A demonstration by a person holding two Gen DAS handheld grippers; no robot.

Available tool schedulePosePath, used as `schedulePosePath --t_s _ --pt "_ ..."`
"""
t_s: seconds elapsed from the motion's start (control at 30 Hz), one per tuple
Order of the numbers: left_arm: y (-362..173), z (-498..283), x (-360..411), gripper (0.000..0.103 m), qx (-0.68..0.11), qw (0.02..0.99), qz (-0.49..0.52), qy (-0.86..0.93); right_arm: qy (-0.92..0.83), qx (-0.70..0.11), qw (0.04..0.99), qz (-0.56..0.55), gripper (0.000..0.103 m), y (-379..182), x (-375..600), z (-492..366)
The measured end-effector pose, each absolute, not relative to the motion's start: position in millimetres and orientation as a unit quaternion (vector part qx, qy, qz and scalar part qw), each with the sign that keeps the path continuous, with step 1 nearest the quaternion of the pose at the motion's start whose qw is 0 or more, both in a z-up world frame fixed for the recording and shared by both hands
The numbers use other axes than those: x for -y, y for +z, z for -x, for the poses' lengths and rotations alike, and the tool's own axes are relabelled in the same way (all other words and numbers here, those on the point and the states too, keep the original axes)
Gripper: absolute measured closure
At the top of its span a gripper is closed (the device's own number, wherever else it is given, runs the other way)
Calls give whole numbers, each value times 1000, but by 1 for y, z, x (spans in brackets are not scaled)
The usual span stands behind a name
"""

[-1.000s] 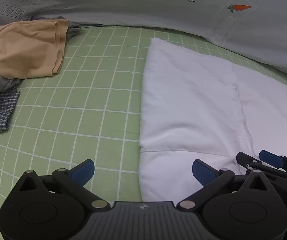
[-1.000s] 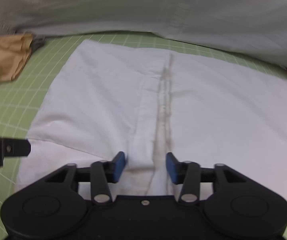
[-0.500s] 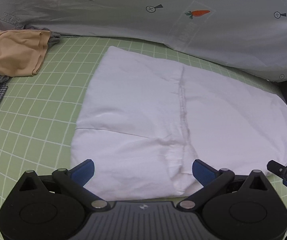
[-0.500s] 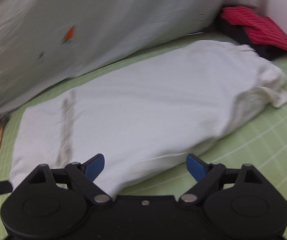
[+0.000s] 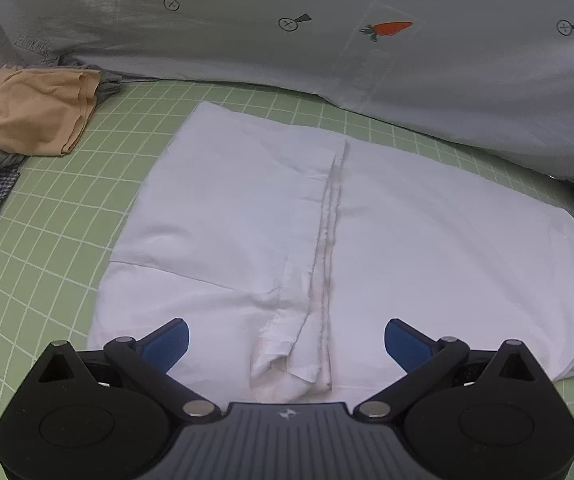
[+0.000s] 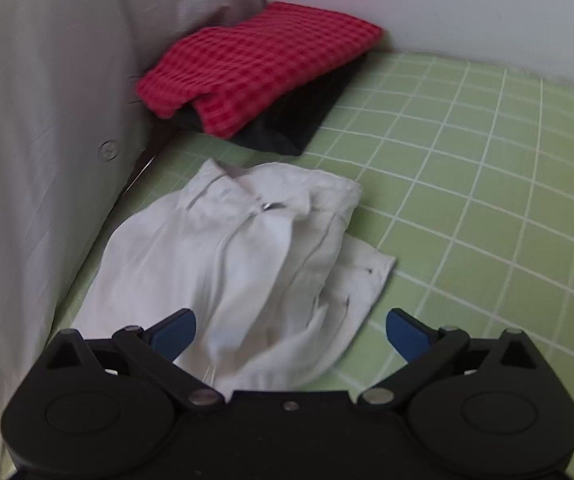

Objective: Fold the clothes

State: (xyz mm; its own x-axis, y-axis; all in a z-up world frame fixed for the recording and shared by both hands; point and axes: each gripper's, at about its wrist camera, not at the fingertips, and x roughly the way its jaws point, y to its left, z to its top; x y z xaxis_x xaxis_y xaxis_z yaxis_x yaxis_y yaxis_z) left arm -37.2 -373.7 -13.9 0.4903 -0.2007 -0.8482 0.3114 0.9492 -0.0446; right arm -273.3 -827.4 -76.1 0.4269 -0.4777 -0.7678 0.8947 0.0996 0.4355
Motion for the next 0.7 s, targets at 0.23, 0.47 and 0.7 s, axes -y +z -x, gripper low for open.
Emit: schedulePosePath --t_s 0.23,0.47,0.7 --pt "-4 17 389 0 -483 866 -66 -111 -505 -226 687 -472 0 -91 844 258" --pt "-5 15 378 0 -491 863 -25 -119 -489 -264 711 -431 0 -93 841 245" --pt "-9 12 350 0 -492 864 0 -106 -457 -262 745 -410 78 -82 836 245"
